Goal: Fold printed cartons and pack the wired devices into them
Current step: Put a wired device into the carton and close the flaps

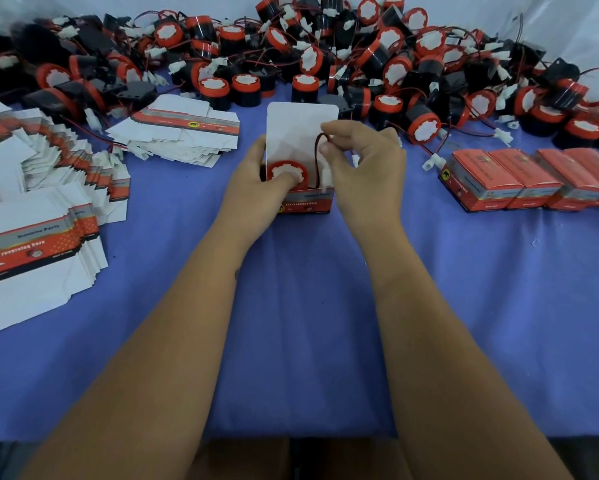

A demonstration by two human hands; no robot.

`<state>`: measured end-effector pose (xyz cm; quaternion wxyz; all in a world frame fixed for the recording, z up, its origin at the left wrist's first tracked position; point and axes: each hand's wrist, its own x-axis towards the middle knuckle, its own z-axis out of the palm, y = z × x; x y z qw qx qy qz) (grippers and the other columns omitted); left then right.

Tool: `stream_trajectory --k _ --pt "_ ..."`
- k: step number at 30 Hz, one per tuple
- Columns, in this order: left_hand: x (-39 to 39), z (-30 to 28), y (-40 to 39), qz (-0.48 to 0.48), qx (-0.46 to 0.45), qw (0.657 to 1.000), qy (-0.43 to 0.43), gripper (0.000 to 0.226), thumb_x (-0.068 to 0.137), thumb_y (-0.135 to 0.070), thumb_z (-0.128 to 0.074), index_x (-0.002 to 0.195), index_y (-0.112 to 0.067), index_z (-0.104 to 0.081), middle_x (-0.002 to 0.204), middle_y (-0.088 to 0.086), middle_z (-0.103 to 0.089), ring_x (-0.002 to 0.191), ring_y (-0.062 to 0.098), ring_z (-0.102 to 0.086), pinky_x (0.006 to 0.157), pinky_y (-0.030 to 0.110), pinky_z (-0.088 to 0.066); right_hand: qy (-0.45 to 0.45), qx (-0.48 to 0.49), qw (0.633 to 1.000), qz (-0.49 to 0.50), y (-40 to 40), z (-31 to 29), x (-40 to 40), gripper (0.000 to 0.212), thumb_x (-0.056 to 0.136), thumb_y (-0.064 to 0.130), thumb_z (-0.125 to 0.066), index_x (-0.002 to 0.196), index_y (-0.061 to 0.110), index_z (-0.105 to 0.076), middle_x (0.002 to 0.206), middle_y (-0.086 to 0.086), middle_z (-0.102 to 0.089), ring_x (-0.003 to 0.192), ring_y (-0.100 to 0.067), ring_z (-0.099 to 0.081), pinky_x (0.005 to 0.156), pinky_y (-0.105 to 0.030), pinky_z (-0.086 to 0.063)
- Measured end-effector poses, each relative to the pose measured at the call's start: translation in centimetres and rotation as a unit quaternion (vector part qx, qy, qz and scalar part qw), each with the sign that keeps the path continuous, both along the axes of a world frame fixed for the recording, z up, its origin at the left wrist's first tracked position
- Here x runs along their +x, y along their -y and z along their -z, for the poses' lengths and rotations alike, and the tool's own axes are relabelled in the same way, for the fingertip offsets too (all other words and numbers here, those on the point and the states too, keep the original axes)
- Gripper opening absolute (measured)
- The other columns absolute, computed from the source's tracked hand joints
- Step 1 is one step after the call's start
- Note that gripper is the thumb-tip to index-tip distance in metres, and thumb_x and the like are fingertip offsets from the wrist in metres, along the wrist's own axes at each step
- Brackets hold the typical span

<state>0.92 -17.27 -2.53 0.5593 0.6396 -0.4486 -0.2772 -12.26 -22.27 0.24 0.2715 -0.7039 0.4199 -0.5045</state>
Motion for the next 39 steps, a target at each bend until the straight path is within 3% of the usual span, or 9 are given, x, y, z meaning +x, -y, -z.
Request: stream_trajectory --k 5,10,12,15,19,25,32,36,39 --pt "0.0 -0.2 -0.2 0.011 0.006 1.0 0.015 0.043 0.092 -0.022 -0.062 0.131 -0.036 -0.054 0.111 -0.018 -0.068 0.098 -0.003 -0.065 0.08 0.016 -0.052 0.013 -0.028 0.999 0.012 0.0 0.0 0.3 0.016 0.089 0.018 -0.07 0.103 0.026 -0.073 0.087 0.016 -0.069 0.097 -0.007 -0.049 0.095 -0.038 -0.043" --pt "-0.1 0.0 -0.3 0.049 0.035 0.998 0.032 0.043 0.083 -0.037 -0.063 0.124 -0.047 -0.055 0.111 -0.017 -0.07 0.111 0.009 -0.063 0.101 0.039 -0.05 -0.062 -0.085 0.993 0.049 0.5 0.9 0.7 0.019 0.088 0.023 -0.069 0.106 0.029 -0.073 0.094 0.004 -0.066 0.091 -0.008 -0.039 0.089 -0.008 -0.025" --pt "-0.2 0.1 -0.3 0.044 0.038 0.998 0.038 0.044 0.081 -0.04 -0.062 0.124 -0.047 -0.055 0.111 -0.018 -0.069 0.111 0.009 -0.063 0.102 0.04 -0.05 -0.111 -0.138 0.982 0.063 0.5 1.0 0.7 0.015 0.087 0.024 -0.07 0.101 0.024 -0.074 0.086 0.004 -0.062 0.085 -0.005 -0.034 0.083 -0.013 -0.021" --pt "-0.3 0.1 -0.2 0.015 0.03 0.999 0.037 0.047 0.081 -0.04 -0.06 0.128 -0.042 -0.052 0.108 -0.018 -0.069 0.108 0.008 -0.063 0.099 0.039 -0.051 -0.171 -0.191 0.964 0.067 0.4 1.1 0.3 0.01 0.084 0.025 -0.073 0.089 0.017 -0.076 0.076 0.011 -0.061 0.092 -0.019 -0.051 0.082 -0.021 -0.021" --pt "-0.3 0.1 -0.2 -0.041 0.016 0.998 0.037 0.042 0.085 -0.034 -0.064 0.126 -0.037 -0.053 0.098 -0.02 -0.068 0.092 -0.001 -0.065 0.089 0.037 -0.056 -0.223 -0.192 0.954 0.054 0.6 1.5 -0.3 0.009 0.082 0.018 -0.071 0.082 0.011 -0.078 0.112 -0.003 -0.065 0.105 -0.031 -0.051 0.084 -0.029 -0.03" --pt "-1.0 -0.7 -0.4 -0.034 0.005 0.999 -0.041 0.022 0.085 -0.047 -0.052 0.105 -0.041 -0.059 0.103 -0.012 -0.07 0.101 0.01 -0.066 0.093 0.043 -0.054 -0.184 -0.139 0.973 -0.016 0.8 1.6 -0.4 0.01 0.083 0.005 -0.066 0.085 0.005 -0.076 0.117 -0.006 -0.063 0.106 -0.028 -0.051 0.087 -0.037 -0.045" --pt "-2.2 -0.9 0.5 -0.049 -0.05 0.995 -0.077 0.03 0.092 -0.039 -0.068 0.115 -0.031 -0.052 0.107 -0.017 -0.066 0.097 -0.003 -0.064 0.08 0.018 -0.053 -0.147 -0.092 0.983 -0.059 0.9 1.7 -0.4 0.019 0.079 0.004 -0.051 0.071 0.001 -0.068 0.12 -0.002 -0.061 0.105 -0.021 -0.053 0.078 -0.02 -0.04" --pt "-2.1 -0.6 0.8 -0.066 -0.043 0.996 -0.052 0.032 0.086 -0.03 -0.074 0.103 -0.038 -0.047 0.099 -0.02 -0.063 0.088 -0.008 -0.062 0.072 0.013 -0.051 -0.039 -0.027 0.995 -0.086 0.3 1.3 -0.3 0.014 0.078 0.005 -0.05 0.073 0.015 -0.058 0.099 0.0 -0.065 0.082 -0.008 -0.055 0.064 -0.021 -0.044" --pt "-2.0 -0.5 0.8 -0.068 -0.034 0.996 -0.051 0.042 0.083 -0.019 -0.072 0.114 -0.034 -0.047 0.106 -0.016 -0.065 0.095 0.002 -0.064 0.075 0.02 -0.054 -0.005 -0.017 0.997 -0.074 0.0 1.2 -0.4 0.011 0.085 0.012 -0.052 0.088 0.023 -0.052 0.086 -0.002 -0.064 0.067 -0.019 -0.052 0.056 -0.034 -0.044"
